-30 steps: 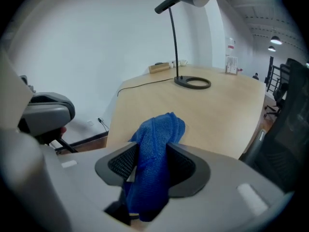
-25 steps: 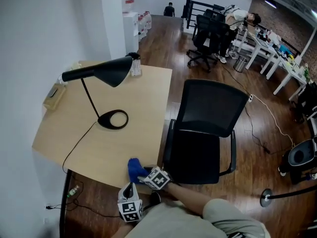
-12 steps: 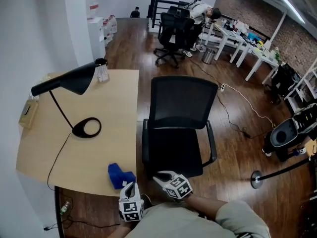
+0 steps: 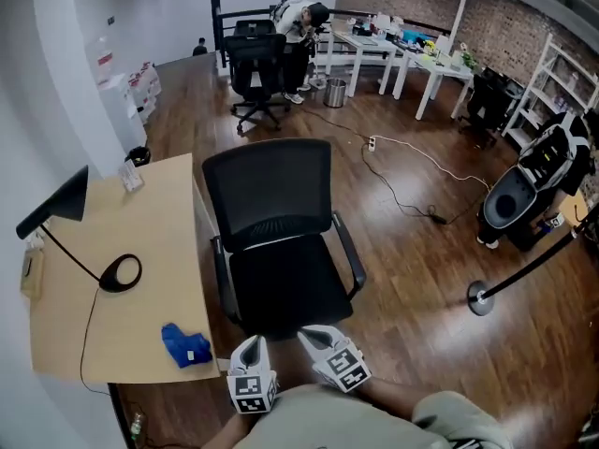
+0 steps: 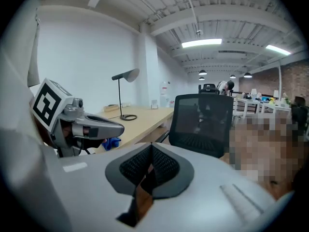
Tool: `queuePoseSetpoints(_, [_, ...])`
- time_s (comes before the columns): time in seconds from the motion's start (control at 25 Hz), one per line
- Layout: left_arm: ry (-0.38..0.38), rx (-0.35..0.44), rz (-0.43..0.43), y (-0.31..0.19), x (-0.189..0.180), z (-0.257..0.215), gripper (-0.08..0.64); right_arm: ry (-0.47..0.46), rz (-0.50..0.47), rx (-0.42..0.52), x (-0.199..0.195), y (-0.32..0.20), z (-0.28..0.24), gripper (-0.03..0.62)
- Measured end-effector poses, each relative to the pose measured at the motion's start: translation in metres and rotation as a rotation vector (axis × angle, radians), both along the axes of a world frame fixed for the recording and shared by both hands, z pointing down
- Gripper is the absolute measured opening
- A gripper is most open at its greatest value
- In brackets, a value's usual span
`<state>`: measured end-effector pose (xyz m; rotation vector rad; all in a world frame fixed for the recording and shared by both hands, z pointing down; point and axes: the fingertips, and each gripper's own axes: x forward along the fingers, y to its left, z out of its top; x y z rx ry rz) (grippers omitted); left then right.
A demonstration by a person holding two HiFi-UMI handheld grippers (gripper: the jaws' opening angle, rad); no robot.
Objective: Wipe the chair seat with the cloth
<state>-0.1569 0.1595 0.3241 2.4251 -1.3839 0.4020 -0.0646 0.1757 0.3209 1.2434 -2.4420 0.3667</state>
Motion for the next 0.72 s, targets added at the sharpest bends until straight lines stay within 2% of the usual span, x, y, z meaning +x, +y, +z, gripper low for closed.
queuePoseSetpoints(0.12, [-0.01,0.023,0.049,0.022,0.046,-0.012,0.005,-0.04,0.074,0.032,0.054,0.024,-0.014,0.002])
queuePoseSetpoints(0.32, [-0.032,0.082,0.038,0.061,0.093,-0.026,0.005,-0.137,0.184,0.074,0.127,0.057,-0.025,0.002])
queuePoseSetpoints(0.52, [-0.045,0.112,0.007,0.1,0.127,-0.042,0.005,-0.194,0.174,0.098,0.161,0.084,-0.037,0.002])
queuePoseSetpoints(0.72, [-0.037,0.123,-0.04,0.125,0.14,-0.051,0.005,-0.213,0.134,0.081,0.171,0.117,-0.038,0.002])
